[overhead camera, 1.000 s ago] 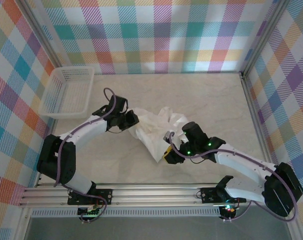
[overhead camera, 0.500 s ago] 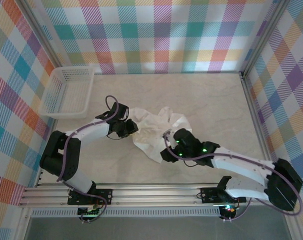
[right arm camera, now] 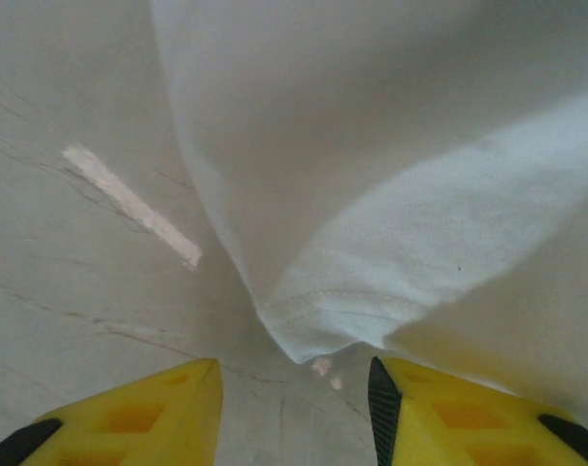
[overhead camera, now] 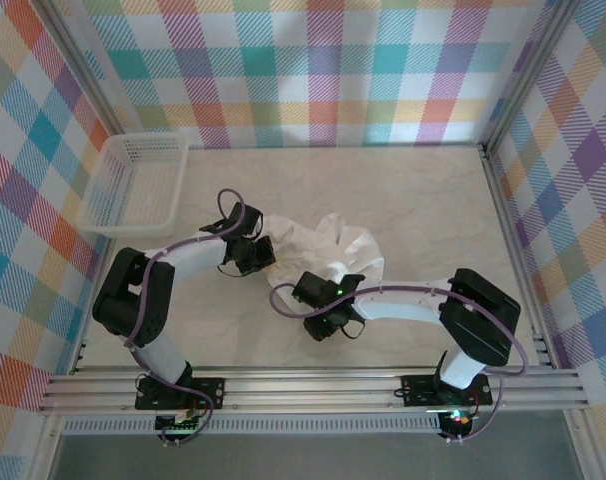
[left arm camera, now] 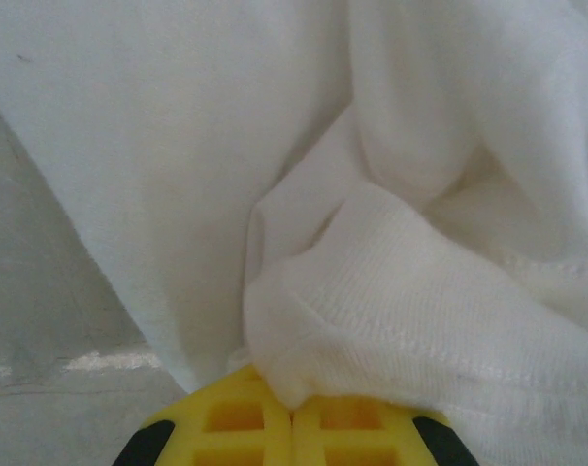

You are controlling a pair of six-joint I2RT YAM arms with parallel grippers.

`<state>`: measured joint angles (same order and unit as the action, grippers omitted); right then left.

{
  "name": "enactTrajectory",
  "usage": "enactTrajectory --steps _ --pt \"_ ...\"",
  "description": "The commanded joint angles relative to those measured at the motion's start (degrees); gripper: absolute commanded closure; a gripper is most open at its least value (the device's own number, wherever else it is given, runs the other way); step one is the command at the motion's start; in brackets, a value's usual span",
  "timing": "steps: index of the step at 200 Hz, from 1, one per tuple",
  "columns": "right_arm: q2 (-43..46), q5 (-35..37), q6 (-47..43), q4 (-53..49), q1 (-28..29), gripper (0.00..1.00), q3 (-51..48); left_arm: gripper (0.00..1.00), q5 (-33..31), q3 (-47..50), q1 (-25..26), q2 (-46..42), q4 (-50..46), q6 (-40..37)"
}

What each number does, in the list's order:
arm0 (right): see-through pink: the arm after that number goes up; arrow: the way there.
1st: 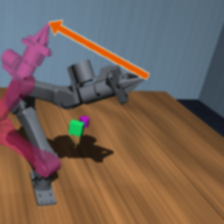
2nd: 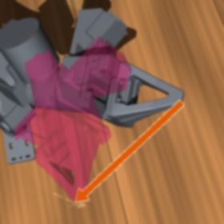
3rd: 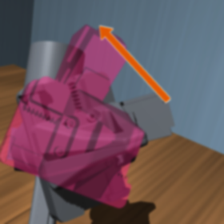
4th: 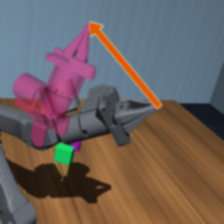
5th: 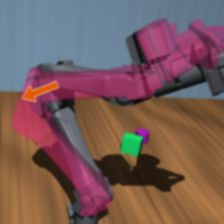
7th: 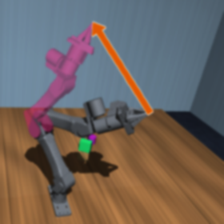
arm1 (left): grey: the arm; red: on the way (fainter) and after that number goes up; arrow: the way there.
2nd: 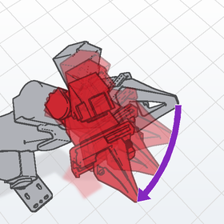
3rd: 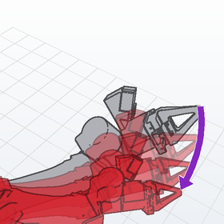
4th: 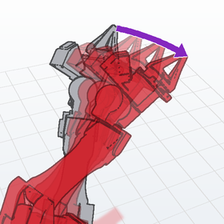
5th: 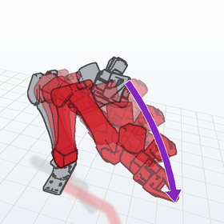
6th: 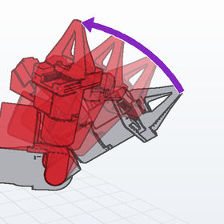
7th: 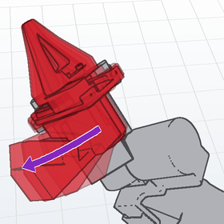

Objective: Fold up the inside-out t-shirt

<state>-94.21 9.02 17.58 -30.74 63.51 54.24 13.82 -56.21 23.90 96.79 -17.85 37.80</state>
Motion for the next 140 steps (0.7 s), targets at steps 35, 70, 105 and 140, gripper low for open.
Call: enactTrajectory --steps 35,70,105,140 --pt "-4.6 1.5 -1.1 -2.6 0.8 0.51 4.0 1.00 -0.3 -0.8 0.0 0.2 -0.3 -0.5" --pt "-6.9 1.8 -1.8 -1.7 0.9 0.51 5.4 1.00 -0.2 -0.3 0.0 0.2 0.3 0.1" --pt "-8.6 4.0 -0.4 -1.4 0.9 0.71 6.0 1.00 -0.3 0.0 0.0 0.2 0.5 0.3" --pt "-4.9 8.0 0.8 -1.6 0.9 0.91 5.4 1.00 -0.8 -0.1 0.0 -0.2 -0.3 -0.2"
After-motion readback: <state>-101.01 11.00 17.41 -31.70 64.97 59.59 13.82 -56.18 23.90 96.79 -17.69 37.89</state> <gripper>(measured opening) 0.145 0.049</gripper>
